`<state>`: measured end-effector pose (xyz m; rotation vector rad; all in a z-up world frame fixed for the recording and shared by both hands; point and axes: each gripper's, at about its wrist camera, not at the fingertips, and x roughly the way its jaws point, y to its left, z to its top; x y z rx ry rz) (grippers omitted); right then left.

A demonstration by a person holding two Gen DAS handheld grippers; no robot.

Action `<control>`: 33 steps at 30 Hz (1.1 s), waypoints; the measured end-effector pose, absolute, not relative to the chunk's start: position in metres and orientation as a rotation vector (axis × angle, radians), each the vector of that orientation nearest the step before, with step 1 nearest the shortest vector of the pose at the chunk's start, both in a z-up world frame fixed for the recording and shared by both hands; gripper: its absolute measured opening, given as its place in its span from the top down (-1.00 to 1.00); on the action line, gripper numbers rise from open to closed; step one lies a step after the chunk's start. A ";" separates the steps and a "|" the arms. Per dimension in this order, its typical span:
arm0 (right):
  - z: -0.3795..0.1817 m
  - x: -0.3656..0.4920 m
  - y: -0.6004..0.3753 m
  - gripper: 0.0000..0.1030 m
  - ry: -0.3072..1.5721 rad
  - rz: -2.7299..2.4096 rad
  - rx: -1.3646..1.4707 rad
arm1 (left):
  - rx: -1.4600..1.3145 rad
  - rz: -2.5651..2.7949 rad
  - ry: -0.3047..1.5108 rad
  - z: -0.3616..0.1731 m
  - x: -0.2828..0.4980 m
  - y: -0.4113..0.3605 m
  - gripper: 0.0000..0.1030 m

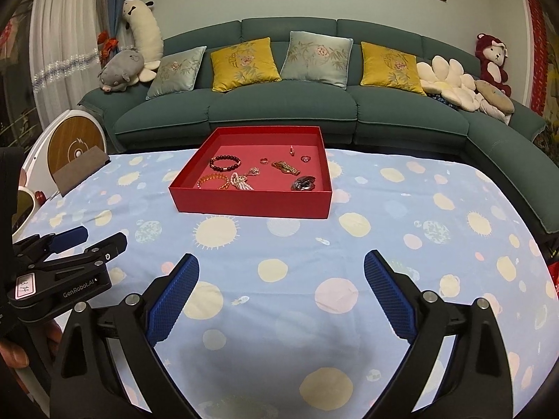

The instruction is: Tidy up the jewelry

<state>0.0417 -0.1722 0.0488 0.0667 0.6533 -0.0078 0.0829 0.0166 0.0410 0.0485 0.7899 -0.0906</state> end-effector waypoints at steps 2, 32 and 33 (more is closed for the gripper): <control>0.048 0.042 -0.171 -0.81 0.654 -0.007 0.063 | 0.053 -0.091 0.787 0.041 0.082 0.016 -0.33; 0.042 0.044 -0.150 -0.87 0.656 -0.018 0.015 | 0.066 -0.108 0.778 0.044 0.072 -0.005 -0.34; 0.042 0.044 -0.150 -0.87 0.654 -0.023 0.012 | 0.067 -0.102 0.776 0.045 0.072 -0.006 -0.34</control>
